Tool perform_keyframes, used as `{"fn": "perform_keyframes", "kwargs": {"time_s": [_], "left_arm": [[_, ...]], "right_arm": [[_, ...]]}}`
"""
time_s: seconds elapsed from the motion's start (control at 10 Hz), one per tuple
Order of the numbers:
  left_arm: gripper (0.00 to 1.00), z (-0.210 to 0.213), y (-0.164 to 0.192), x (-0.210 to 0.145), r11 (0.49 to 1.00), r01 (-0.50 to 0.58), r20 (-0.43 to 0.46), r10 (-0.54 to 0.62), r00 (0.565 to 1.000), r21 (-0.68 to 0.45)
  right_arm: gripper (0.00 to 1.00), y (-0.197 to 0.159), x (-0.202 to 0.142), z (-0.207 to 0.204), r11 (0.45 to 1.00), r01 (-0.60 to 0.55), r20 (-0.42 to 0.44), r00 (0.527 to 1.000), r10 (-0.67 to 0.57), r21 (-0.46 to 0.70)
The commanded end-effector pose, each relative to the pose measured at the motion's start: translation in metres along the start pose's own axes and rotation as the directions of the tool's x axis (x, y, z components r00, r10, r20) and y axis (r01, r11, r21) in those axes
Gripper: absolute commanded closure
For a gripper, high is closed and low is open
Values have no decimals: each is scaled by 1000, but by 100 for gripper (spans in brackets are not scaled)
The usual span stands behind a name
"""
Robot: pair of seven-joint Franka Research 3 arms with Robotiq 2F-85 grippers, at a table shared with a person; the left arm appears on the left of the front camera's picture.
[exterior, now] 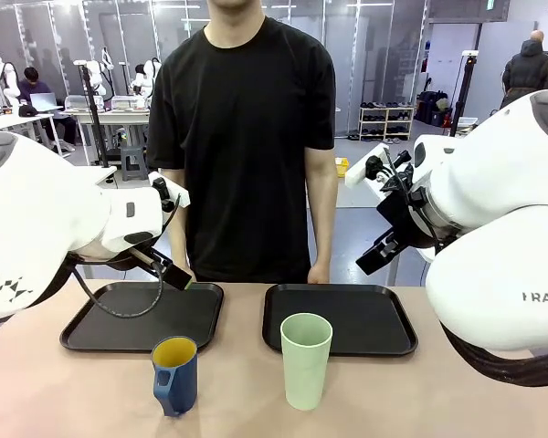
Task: Sort and store the cups by type.
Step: Pick up the Reusable plastic cup.
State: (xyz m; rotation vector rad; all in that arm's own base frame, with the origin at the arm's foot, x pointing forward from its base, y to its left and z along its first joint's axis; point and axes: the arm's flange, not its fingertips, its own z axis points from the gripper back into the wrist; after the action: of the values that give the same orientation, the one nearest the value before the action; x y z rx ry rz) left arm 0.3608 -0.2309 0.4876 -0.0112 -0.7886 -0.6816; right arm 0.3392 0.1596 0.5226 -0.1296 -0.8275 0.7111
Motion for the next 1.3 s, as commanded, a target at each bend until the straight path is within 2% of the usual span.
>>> {"fn": "perform_keyframes", "kwargs": {"time_s": [0.0, 0.4, 0.6, 0.8, 1.2], "left_arm": [[0, 5, 25, -14, 999, -32, 24, 31, 999, 38], [0, -16, 128, -62, 955, -260, -19, 265, 964, 146], [0, -38, 167, -90, 926, -338, -57, 352, 934, 168], [0, -50, 181, -105, 907, -385, -69, 401, 913, 173], [0, -48, 187, -105, 898, -394, -57, 412, 910, 193]], "right_arm": [[0, -17, -4, -12, 996, 62, -33, 997, -64, -59], [0, -99, -24, -80, 983, 144, -169, 972, -161, -111], [0, -127, -37, -120, 983, 170, -249, 951, -182, -70], [0, -138, -49, -147, 976, 213, -264, 940, -214, -34], [0, -140, -52, -145, 969, 247, -243, 938, -246, -26]]}}
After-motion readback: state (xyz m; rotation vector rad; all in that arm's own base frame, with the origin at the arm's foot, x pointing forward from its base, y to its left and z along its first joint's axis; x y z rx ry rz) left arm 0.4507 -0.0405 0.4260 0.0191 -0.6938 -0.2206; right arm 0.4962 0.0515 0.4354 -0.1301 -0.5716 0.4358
